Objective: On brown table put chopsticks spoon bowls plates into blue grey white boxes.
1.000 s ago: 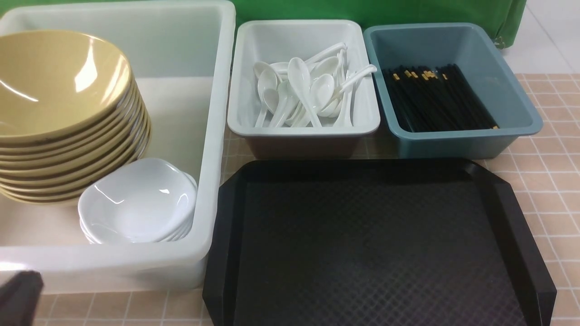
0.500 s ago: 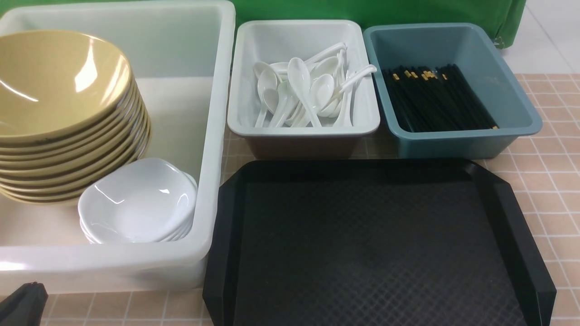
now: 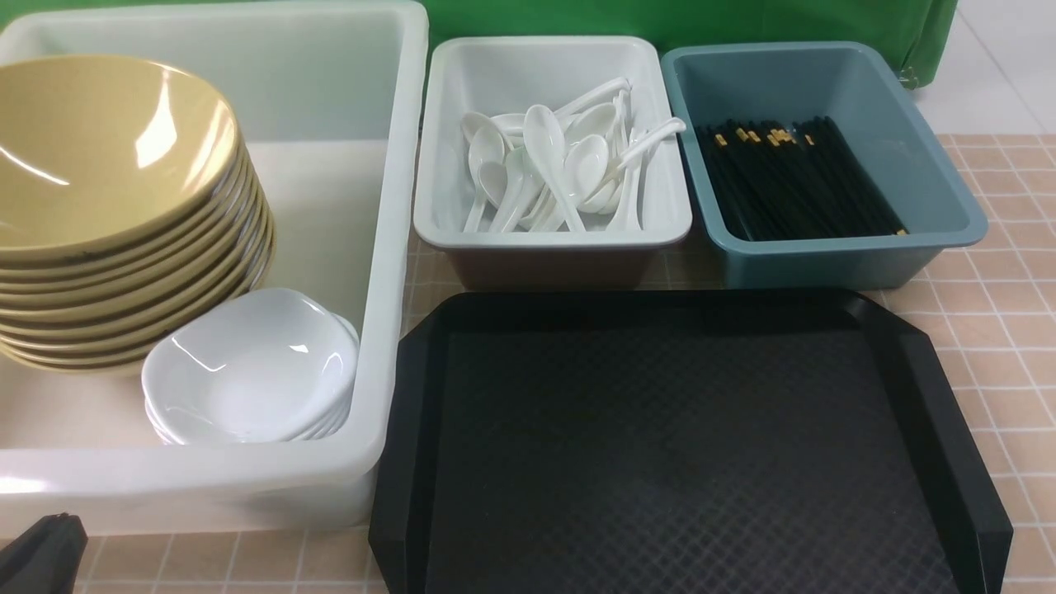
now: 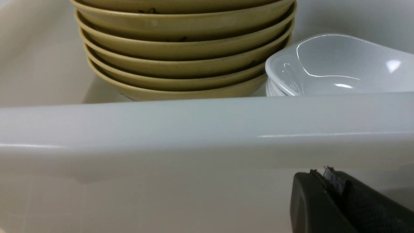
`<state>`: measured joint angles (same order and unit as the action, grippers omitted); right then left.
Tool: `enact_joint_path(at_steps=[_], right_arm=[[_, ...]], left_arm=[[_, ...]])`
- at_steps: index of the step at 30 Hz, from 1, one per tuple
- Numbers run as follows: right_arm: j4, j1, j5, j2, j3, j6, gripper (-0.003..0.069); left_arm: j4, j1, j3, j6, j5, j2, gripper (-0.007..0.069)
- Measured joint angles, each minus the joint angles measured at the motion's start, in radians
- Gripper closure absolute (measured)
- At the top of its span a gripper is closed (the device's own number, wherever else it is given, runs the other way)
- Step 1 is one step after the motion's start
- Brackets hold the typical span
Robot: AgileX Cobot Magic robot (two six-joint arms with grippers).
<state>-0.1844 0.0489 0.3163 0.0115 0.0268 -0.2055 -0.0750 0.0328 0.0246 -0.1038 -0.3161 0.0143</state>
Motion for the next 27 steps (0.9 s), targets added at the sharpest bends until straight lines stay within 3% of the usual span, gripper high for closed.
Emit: enact_joint_path(at_steps=[27], right_arm=[[0.0,0.0,0.0,0.0,0.0,0.0,0.056]], left_arm=[[0.0,0.0,0.0,0.0,0.001,0.0,0.0623]])
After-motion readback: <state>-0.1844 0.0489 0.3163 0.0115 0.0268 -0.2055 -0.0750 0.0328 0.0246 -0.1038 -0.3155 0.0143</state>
